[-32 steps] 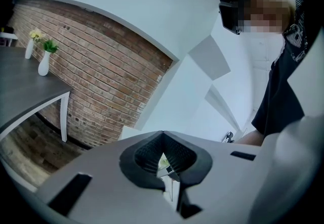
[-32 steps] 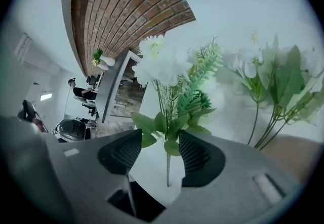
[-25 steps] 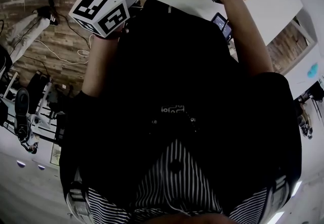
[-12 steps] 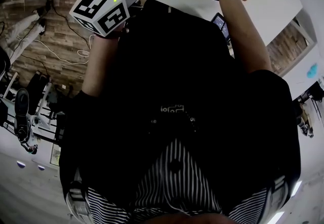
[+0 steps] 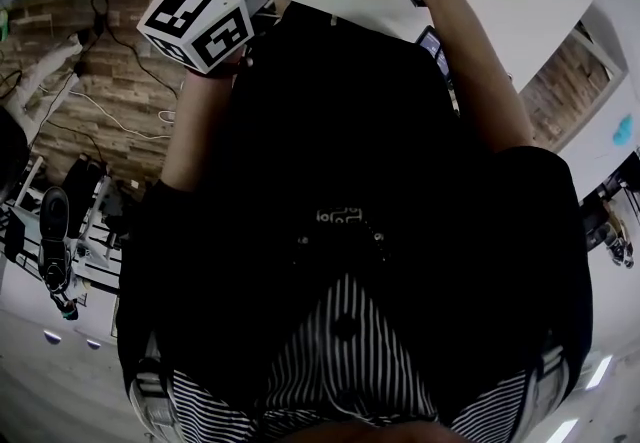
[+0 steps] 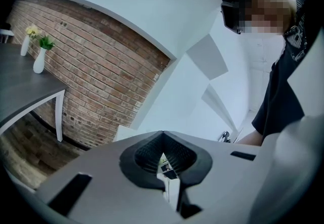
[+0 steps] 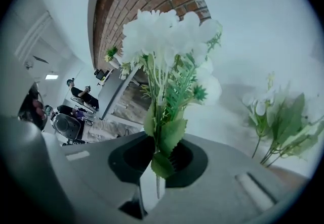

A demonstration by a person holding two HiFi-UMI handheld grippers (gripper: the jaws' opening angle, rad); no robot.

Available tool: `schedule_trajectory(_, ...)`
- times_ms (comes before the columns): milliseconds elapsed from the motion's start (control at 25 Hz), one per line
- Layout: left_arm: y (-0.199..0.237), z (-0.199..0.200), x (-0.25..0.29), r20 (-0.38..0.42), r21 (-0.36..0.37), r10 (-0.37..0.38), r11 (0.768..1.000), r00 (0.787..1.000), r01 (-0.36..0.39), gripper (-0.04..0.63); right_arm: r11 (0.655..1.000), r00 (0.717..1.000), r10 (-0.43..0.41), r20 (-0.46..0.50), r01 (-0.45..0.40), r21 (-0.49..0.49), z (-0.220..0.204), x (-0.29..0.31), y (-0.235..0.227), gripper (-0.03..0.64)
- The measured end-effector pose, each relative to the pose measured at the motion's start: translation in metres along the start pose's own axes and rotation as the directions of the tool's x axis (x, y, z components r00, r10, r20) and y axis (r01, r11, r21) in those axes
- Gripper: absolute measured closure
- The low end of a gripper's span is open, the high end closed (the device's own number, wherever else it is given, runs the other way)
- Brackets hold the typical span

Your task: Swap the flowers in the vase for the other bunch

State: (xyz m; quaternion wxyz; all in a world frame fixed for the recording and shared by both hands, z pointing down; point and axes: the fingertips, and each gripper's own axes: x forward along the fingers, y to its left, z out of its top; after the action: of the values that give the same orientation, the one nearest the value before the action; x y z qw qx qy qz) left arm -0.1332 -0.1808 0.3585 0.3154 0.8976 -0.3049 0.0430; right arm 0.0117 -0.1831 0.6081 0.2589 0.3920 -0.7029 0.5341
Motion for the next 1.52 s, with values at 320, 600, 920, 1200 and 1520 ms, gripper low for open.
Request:
schedule_trajectory(320, -0.039, 0.002, 0.024, -0.029, 0.058, -0.081, 0.995, 0.996, 0.083, 0.591, 0.993, 0.971, 0.099, 0.217, -0.081, -0.090, 0.029, -0.083, 0.040, 0.571)
schedule_trajectory(600, -0.093, -0.004, 0.060, -0.100, 0.134, -0.192, 0.970, 0.976, 0.205, 0.591, 0.976, 0.891, 0.144, 0.431, -0.056, -0.211, 0.047, -0.174, 0.052, 0.571)
schedule_trajectory(920, -0.155, -0.009, 0.095, -0.178, 0.190, -0.313, 0.919, 0.933, 0.345, 0.591, 0.966, 0.751, 0.063, 0.657, 0.120, -0.230, 0.046, -0.262, 0.006, 0.571)
schedule_trajectory(1200, -0.167, -0.018, 0.100, -0.223, 0.209, -0.326, 0.904, 0.919, 0.372, 0.591, 0.921, 0.725, -0.009, 0.689, 0.274, -0.276, 0.031, -0.248, -0.020, 0.569)
schedule_trajectory(1520, -0.174, -0.021, 0.096, -0.239, 0.222, -0.316, 0.903, 0.918, 0.369, 0.591, 0.900, 0.725, -0.055, 0.687, 0.334, -0.281, 0.005, -0.206, -0.037, 0.555)
